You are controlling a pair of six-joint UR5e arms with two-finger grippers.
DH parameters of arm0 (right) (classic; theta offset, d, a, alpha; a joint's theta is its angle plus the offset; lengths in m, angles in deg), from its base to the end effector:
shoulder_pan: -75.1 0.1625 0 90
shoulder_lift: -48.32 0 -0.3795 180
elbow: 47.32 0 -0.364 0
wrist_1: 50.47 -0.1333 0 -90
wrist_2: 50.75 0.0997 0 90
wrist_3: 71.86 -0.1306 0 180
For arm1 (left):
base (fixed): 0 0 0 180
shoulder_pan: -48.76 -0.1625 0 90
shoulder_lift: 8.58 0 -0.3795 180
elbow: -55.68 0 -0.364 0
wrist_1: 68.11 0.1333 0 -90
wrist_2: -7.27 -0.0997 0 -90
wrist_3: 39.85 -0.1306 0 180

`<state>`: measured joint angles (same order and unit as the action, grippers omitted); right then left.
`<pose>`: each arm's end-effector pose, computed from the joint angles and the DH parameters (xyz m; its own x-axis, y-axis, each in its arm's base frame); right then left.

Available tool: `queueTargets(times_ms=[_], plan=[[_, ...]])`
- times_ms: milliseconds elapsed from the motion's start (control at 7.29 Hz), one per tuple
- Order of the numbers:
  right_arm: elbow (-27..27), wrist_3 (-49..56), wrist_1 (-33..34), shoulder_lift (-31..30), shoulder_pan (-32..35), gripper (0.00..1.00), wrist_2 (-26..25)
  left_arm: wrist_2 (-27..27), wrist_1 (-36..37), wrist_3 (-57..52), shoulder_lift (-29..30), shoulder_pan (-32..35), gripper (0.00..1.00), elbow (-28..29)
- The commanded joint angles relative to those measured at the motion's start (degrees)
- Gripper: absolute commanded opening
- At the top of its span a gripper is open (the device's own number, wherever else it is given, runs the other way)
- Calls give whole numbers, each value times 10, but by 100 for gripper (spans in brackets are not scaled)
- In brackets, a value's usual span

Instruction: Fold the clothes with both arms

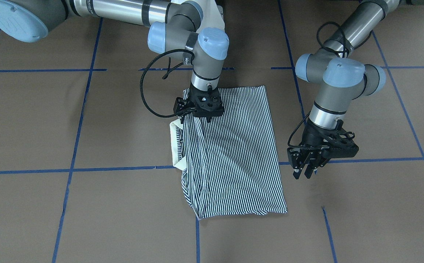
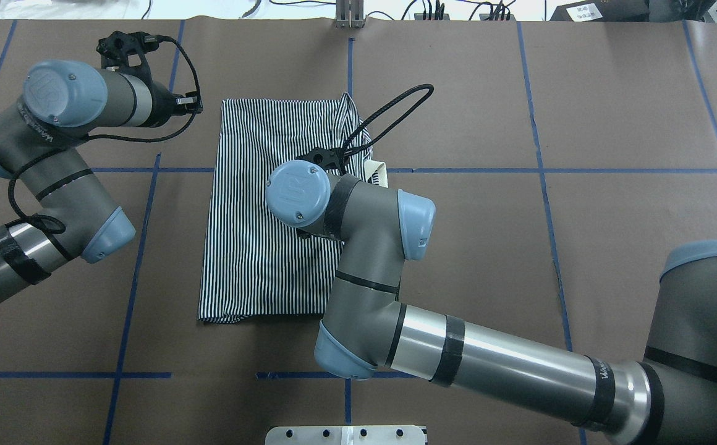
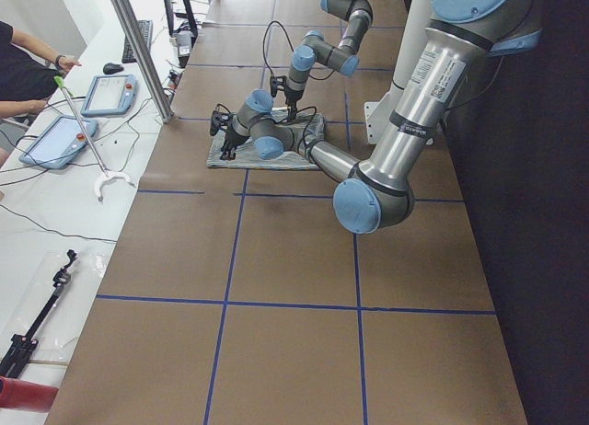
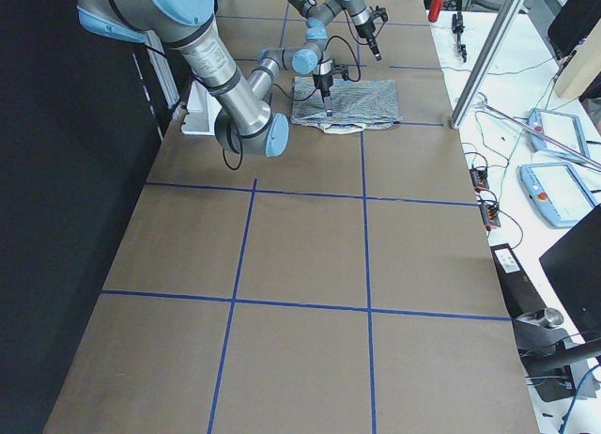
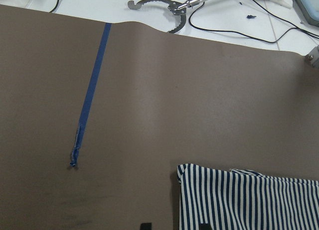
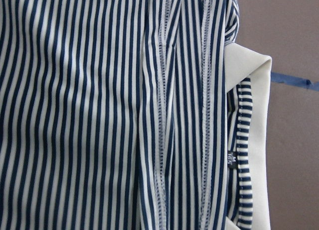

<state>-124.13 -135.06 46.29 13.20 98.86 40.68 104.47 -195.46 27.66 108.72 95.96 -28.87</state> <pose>-0.6237 -0.4167 0.1887 0.8455 -0.1203 0.5203 -0.0095 0.9708 0.2399 0.3723 -0.5742 0.3450 0.5719 -0.0591 -0.8182 0.4719 0.8395 0.2693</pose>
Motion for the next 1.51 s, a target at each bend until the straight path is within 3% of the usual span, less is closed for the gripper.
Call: queueTargets(times_ms=[0,412,824,1373], plan=[[21,16,3,1,-2,100,4,1,0,0,-1,0,43,0],[17,51,18,-14,8,100,16,2,-1,0,-2,0,43,0],[-50,126,23,-97,58,100,23,2,-1,0,-1,0,43,-2],[-49,146,15,-84,107,100,40,2,-1,2,-1,0,43,-7]])
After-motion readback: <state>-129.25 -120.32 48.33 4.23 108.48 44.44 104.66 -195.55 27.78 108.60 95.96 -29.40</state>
